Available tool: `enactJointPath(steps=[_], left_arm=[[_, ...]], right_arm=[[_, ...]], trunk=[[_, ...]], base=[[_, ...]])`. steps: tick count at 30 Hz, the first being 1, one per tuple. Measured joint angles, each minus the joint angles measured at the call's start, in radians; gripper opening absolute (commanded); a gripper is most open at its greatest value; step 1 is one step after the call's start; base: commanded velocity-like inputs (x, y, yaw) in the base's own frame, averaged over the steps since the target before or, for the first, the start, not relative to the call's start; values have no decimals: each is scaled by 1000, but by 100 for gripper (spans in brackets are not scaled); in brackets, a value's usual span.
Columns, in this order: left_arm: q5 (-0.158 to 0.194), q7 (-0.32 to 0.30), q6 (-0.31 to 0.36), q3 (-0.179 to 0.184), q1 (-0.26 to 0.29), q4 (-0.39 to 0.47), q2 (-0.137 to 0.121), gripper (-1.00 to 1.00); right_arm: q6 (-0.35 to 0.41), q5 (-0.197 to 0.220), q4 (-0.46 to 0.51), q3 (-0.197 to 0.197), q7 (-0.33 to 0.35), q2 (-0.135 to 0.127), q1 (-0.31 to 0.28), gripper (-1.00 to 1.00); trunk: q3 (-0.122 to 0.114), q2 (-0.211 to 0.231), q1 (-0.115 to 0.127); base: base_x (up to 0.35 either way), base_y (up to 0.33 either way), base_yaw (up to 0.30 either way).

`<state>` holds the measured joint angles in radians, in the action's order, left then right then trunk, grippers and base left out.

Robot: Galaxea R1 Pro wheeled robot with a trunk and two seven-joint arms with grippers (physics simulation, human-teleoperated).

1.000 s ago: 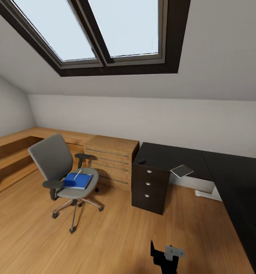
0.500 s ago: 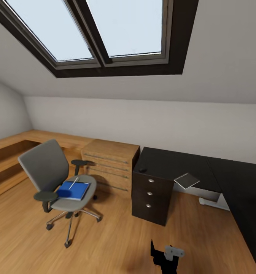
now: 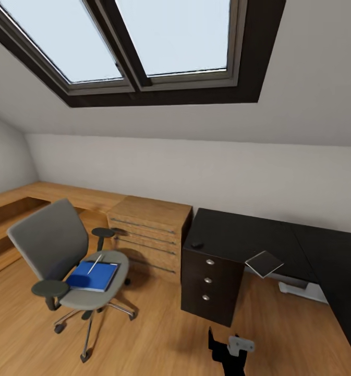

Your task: In the bedroom, organize the workspace by keeping the computer under the desk, ensuring the monitor is on the desk, placing the keyboard on the desk next to the monitor, placing the mouse on the desk next to the keyboard, moving the folder from the swivel chair onto the desk next to the mouse, stacking the notebook on top of the folder with the pen on top of the notebook, and positioning the swivel chair next to the desk.

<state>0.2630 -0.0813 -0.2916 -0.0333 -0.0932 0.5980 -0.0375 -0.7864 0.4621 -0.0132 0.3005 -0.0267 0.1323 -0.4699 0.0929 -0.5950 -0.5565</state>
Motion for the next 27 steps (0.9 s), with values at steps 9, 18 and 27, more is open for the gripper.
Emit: enactJointPath(steps=[9,18,27], left_arm=[[-3,13,219,0,0,307,23,100],[-1,103,522,2,2,668,69,100],[1,129,637,-1,43,831,106,100]], right_arm=[[36,-4,158,1,-144,-19,-5,100],[440,-115,485,1,-291,-56,-11,100],[876,-133,705,3,-311,-72,-47,100]], trunk=[[-28,63,35],[-57,126,69],[-84,189,104]], base=[[331,0,0],[331,0,0],[331,0,0]])
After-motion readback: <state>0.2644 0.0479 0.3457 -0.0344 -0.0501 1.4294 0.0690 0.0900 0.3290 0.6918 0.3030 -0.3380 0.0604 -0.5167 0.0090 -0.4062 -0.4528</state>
